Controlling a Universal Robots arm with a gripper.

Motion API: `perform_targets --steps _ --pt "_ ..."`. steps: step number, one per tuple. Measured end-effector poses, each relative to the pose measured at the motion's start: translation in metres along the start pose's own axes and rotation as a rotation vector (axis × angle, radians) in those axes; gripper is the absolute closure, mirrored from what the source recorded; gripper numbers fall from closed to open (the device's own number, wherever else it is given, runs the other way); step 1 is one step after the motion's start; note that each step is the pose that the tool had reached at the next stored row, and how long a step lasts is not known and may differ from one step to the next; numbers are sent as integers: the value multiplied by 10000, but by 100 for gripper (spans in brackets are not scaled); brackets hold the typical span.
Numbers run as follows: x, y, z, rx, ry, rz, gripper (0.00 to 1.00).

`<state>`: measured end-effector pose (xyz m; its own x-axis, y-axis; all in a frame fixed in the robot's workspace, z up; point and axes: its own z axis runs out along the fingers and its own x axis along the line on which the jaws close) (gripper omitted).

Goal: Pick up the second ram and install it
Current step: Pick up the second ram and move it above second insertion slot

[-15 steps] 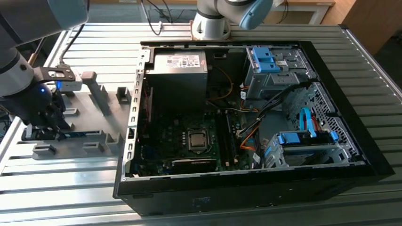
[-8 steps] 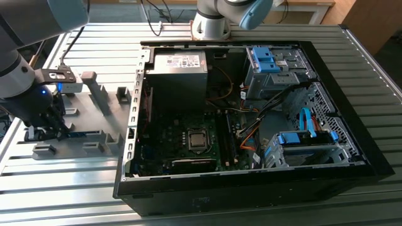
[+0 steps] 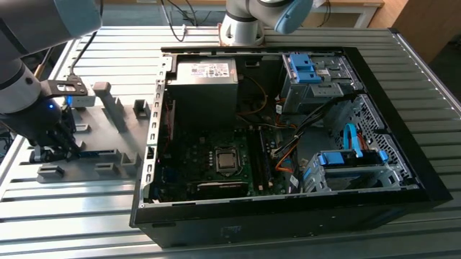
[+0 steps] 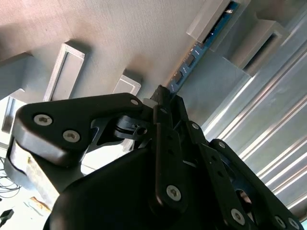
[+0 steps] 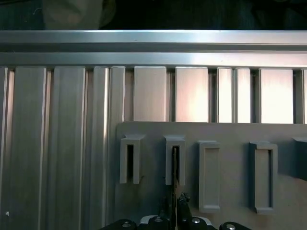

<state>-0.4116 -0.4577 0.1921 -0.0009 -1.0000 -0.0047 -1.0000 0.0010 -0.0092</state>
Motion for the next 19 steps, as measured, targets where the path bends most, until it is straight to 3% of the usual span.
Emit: perform_targets --steps 4,5,9,19 --pt "0 0 13 1 0 0 79" --pt "-1 -1 -125 -36 -1 1 79" --pt "-2 -2 -257 -36 -1 1 79" --pt "-1 -2 -259 -37 -1 1 79"
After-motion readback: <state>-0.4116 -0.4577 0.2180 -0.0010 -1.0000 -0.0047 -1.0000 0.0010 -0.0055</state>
